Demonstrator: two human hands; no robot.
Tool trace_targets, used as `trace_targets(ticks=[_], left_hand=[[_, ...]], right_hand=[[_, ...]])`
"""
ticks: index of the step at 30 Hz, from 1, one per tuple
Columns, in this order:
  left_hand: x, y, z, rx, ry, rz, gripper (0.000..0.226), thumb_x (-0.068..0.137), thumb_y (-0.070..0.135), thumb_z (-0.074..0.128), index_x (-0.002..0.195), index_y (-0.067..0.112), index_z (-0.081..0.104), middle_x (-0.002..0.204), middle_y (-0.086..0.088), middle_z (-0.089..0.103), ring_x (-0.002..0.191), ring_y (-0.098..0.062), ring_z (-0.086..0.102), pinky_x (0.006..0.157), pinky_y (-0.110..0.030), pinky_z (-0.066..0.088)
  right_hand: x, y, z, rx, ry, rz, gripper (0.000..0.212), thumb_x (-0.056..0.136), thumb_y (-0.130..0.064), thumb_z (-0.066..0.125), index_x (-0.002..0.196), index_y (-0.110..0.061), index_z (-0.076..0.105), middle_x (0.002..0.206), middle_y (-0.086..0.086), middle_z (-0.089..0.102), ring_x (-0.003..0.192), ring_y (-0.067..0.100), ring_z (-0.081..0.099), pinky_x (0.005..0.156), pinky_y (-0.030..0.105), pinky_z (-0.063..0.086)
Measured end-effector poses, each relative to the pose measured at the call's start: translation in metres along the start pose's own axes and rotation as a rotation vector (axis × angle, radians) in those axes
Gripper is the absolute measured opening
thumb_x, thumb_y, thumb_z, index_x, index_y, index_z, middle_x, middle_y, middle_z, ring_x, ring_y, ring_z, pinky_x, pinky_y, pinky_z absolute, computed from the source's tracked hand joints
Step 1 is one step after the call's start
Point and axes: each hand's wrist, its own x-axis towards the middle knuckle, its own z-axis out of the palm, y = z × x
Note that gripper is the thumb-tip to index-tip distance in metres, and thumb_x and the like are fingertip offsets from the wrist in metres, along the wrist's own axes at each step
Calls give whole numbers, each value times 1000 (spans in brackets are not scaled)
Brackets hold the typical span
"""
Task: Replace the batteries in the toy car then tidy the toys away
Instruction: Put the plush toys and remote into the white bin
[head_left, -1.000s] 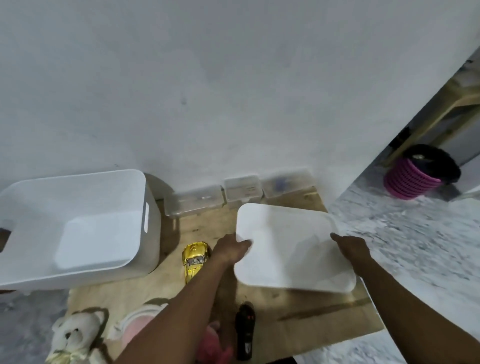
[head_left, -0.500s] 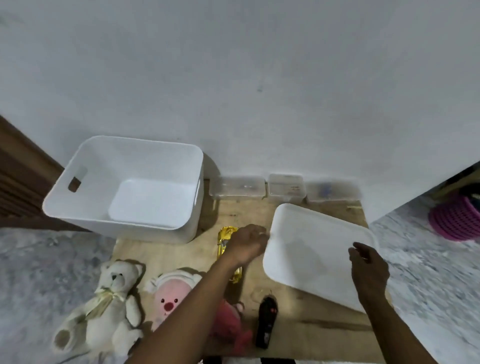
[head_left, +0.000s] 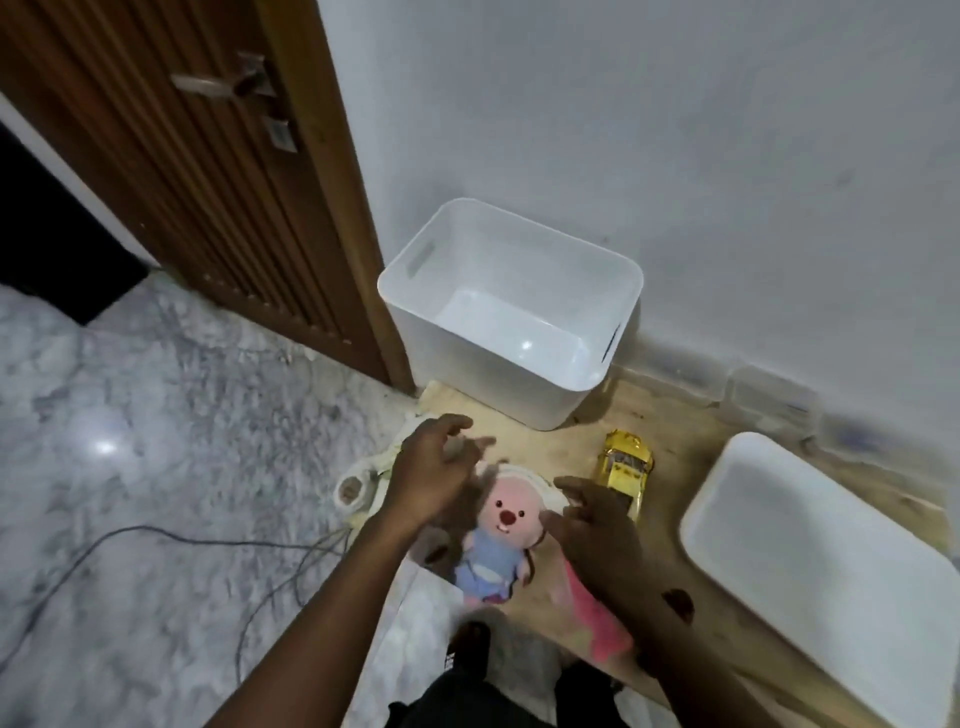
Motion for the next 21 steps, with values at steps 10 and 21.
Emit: trace_targets(ticks=[10,21], left_hand=[[27,-79,-1,604,-184,-169,103,80,54,66,157,40,0,146,-11,45,129,-36,48,112,-59,28],[23,-86,-6,391,-48,-126,79,90,43,57,154,46,11,128,-10,57,116,-34,56,105,-51,37]], right_hand=[[22,-14,77,-529,-211,19,99,81,-56,73,155,-24,16,159,10,21,135,32,44,102,43,44],[27,-12,92,-349,-6,-107,93,64,-38,83,144,-26,36,148,4,39,122,27,53,90,42,55]])
